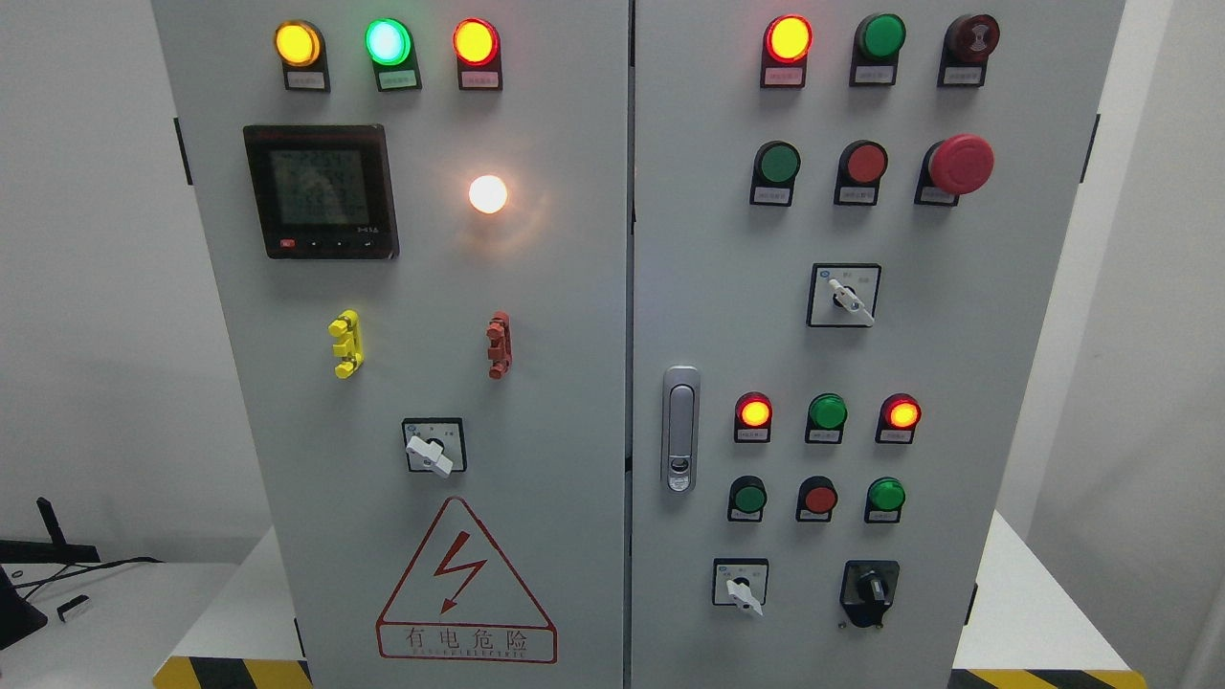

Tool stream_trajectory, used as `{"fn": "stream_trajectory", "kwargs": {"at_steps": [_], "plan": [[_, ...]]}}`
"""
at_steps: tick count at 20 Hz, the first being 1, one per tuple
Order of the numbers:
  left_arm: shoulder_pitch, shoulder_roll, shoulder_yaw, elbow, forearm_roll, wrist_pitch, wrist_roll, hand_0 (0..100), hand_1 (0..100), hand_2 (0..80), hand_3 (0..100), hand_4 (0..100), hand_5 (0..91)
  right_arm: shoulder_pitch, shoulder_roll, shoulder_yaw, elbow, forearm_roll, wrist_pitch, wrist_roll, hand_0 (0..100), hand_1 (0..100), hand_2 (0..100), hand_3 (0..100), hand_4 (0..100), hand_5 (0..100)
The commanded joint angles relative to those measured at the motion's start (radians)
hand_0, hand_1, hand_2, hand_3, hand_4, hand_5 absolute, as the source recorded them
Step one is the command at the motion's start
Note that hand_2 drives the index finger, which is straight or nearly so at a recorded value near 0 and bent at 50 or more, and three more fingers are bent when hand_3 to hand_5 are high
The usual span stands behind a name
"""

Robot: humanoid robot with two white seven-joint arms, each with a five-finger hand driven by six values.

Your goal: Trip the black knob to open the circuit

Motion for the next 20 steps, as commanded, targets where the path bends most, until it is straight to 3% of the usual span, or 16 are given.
{"fn": "stream_trajectory", "kwargs": {"at_steps": [1, 4, 10, 14, 20], "plan": [[0.000, 0.001, 0.000, 0.000, 0.005, 0.001, 0.000, 12, 39, 0.0, 0, 0, 0.0, 0.053, 0.015, 0.003, -0.190, 0.014, -0.159, 0.000, 33, 26, 16, 55, 50, 55], [0.000, 0.001, 0.000, 0.000, 0.005, 0.001, 0.000, 12, 39, 0.0, 0, 0, 0.0, 0.080, 0.015, 0.001, -0.324, 0.012, -0.225, -0.003, 35, 30, 24, 62, 61, 69], [0.000, 0.001, 0.000, 0.000, 0.005, 0.001, 0.000, 12, 39, 0.0, 0, 0, 0.0, 0.102, 0.015, -0.034, -0.553, 0.006, -0.238, -0.003, 35, 44, 33, 67, 71, 81], [0.000, -0.001, 0.000, 0.000, 0.005, 0.001, 0.000, 12, 39, 0.0, 0, 0, 0.0, 0.105, 0.013, -0.072, -0.688, 0.004, -0.236, -0.005, 34, 49, 35, 70, 73, 86], [0.000, -0.001, 0.000, 0.000, 0.005, 0.001, 0.000, 12, 39, 0.0, 0, 0, 0.0, 0.125, 0.007, -0.079, -0.845, 0.006, -0.232, -0.006, 33, 54, 37, 72, 77, 88]]}}
